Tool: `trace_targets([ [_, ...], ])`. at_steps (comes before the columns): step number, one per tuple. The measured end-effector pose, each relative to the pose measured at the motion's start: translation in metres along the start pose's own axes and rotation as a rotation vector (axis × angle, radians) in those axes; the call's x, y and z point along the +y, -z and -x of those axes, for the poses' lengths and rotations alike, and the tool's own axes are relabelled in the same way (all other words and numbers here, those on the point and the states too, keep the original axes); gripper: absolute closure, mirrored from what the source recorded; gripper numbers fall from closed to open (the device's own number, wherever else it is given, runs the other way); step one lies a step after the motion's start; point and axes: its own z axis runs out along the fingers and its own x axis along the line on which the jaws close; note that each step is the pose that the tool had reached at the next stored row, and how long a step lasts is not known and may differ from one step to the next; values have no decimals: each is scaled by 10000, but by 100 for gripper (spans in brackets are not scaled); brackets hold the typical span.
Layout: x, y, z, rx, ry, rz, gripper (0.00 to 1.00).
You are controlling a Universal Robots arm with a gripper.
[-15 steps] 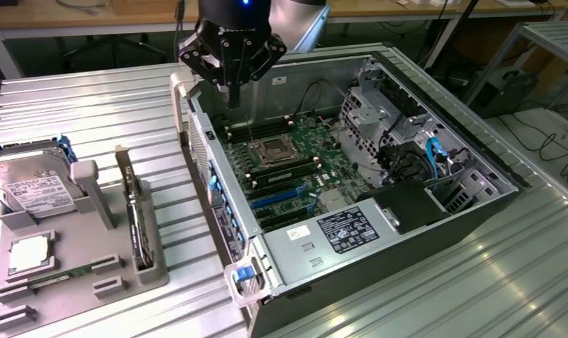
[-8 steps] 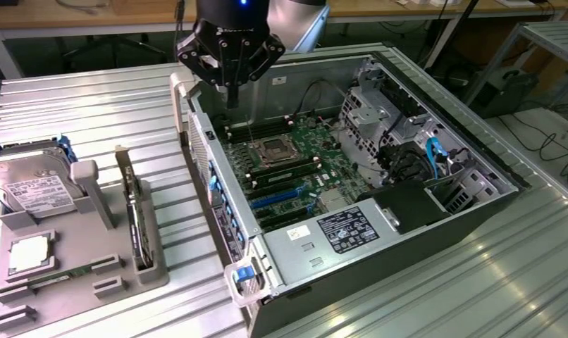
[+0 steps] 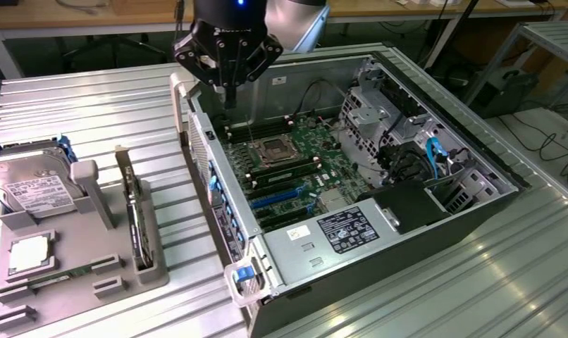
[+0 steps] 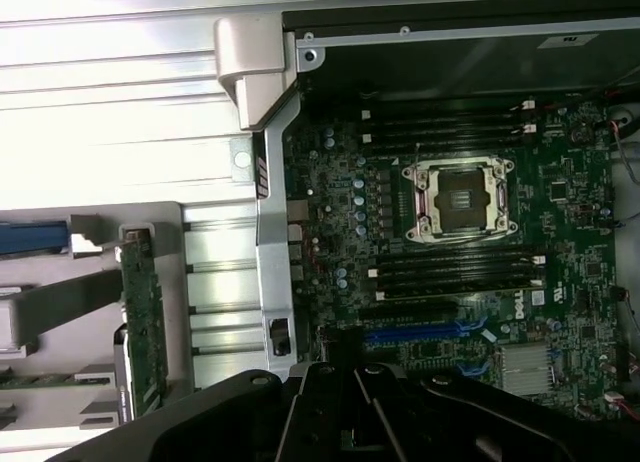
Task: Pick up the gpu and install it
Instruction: 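Reach for the gpu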
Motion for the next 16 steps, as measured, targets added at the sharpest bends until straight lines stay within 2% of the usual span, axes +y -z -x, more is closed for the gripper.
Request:
trace_targets([
  [16, -10, 2, -45, 0, 0, 0, 89],
])
